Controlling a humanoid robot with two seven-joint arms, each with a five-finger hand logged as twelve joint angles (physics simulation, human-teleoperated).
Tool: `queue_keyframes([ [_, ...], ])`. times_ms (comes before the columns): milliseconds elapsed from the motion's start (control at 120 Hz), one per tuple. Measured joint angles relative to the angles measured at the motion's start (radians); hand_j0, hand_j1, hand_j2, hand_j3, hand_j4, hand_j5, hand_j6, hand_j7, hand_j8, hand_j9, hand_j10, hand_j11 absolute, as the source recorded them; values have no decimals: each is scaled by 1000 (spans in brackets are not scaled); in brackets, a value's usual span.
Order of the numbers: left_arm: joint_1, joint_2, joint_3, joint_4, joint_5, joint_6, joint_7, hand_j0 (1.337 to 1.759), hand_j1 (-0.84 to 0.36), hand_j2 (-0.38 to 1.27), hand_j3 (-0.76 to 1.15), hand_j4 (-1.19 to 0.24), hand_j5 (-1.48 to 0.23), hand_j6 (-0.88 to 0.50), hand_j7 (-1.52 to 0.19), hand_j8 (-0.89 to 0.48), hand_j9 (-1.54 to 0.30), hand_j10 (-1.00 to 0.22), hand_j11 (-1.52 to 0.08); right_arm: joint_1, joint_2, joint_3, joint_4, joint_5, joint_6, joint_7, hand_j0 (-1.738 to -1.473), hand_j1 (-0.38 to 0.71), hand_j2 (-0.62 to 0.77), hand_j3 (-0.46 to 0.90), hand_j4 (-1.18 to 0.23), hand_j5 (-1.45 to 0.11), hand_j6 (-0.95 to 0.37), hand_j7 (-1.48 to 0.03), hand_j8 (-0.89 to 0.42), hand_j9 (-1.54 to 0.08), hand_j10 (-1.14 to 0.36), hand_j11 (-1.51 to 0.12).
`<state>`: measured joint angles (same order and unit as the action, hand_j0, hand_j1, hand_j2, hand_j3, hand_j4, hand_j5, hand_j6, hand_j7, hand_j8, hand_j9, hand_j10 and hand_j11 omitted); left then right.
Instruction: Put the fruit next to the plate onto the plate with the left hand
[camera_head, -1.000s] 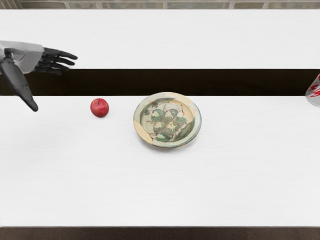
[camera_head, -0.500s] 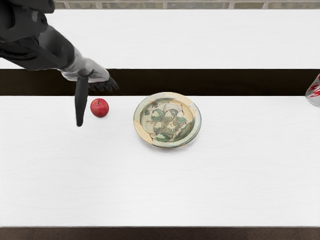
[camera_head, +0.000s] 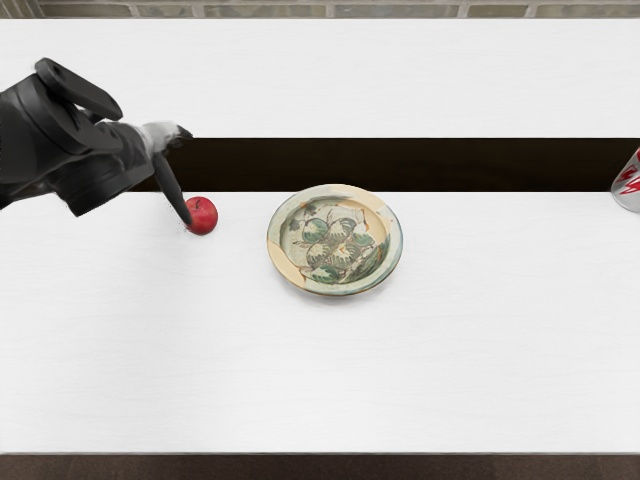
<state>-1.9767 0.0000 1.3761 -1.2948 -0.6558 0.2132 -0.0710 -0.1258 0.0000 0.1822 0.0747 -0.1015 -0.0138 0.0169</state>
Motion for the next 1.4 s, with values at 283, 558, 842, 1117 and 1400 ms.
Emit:
queue_keyframes([
  [283, 111, 0, -73, 48, 17, 80, -4, 1658, 73, 46, 0, -231, -300, -231, -300, -231, -300, -231, -300, 0, 0, 0, 0, 0, 0, 0, -1658, -349, 0, 0, -1, 0, -1, 0, -1, 0, 0, 0],
  [558, 175, 0, -106, 110, 47, 118, 4, 1658, 21, 55, 0, -274, -356, -274, -356, -274, -356, -274, -356, 0, 0, 0, 0, 0, 0, 0, -1658, -349, 0, 0, -1, 0, -1, 0, -1, 0, 0, 0],
  [842, 228, 0, -119, 133, 65, 135, 6, 1658, -11, 60, 0, -301, -391, -301, -391, -301, -391, -301, -391, 0, 0, 0, 0, 0, 0, 0, -1658, -349, 0, 0, -1, 0, -1, 0, -1, 0, 0, 0],
  [1117, 242, 0, -120, 136, 69, 136, 7, 1658, -95, 75, 0, -371, -482, -371, -482, -371, -482, -371, -482, 0, 0, 0, 0, 0, 0, 0, -1658, -349, 0, 0, -1, 0, -1, 0, -1, 0, 0, 0],
  [1400, 257, 0, -122, 136, 70, 94, 11, 1656, -281, 205, 0, -597, -775, -447, -781, -473, -785, -591, -785, 0, 0, 0, 0, 0, 0, 0, -1658, -349, 0, 0, -1, 0, -1, 0, -1, 0, 0, 0],
])
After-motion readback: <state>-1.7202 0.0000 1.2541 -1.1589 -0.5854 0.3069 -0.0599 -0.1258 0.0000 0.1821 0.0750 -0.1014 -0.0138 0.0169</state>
